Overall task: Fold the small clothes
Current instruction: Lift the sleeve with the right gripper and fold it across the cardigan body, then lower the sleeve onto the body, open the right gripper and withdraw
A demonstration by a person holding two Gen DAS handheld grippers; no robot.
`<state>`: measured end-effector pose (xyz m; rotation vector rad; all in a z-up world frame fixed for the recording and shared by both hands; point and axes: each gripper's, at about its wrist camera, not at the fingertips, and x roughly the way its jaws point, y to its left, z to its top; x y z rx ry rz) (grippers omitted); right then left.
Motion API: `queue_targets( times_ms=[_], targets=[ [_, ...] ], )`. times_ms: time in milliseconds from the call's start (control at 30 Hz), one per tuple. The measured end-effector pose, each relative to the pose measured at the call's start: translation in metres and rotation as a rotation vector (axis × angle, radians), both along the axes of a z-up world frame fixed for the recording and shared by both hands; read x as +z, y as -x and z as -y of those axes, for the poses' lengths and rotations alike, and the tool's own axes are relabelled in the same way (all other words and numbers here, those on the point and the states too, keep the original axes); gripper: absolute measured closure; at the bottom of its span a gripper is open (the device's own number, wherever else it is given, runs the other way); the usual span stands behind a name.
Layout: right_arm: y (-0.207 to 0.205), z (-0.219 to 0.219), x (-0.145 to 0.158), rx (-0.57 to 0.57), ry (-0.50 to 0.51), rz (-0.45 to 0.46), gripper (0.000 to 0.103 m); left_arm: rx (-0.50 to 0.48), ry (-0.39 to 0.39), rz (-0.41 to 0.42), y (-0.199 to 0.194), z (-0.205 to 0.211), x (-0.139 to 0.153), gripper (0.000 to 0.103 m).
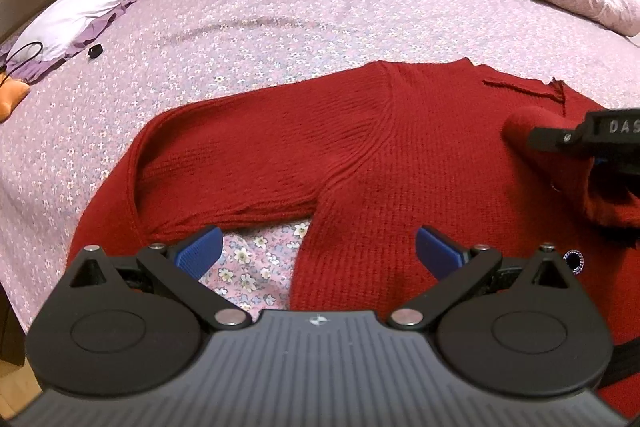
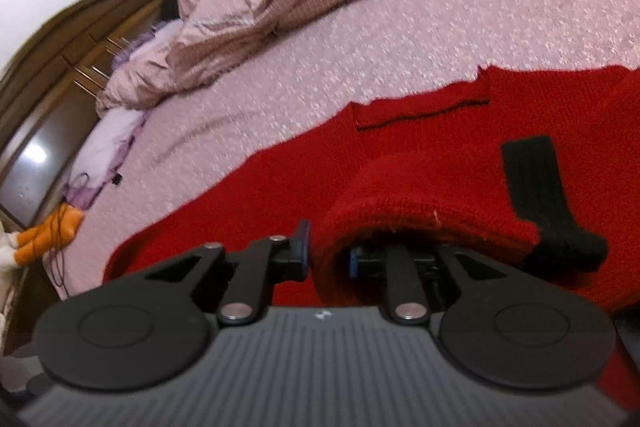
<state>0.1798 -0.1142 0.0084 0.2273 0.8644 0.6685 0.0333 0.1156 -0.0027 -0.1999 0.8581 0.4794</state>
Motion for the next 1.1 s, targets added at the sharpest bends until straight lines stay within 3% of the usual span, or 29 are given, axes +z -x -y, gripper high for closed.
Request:
queue_targets(
  times_ms=[133,200,267,367,1100],
  targets=[
    [0.002,-0.001,-0.003,0.001,0.035,-0.020,0.077,-0.001,-0.006,0.002,0.000,0.002,0.003,0.000],
    [0.004,-0.001,-0.003,-0.001,0.051,-0.028,0.068,-0.002,-0.009,0.005,0.001,0.003,0.004,0.000],
    [0.005,0.000,-0.003,-0.003,0.057,-0.036,0.052,-0.004,-0.010,0.007,0.001,0.004,0.005,0.000],
    [0.007,0.001,-0.001,0.001,0.065,-0.033,0.049,-0.011,-0.016,0.009,0.000,0.007,0.007,0.000],
    [0.026,0.033,0.017,0.006,0.211,0.006,0.047,-0.112,-0.068,0.049,-0.019,0.040,0.036,0.000]
  ],
)
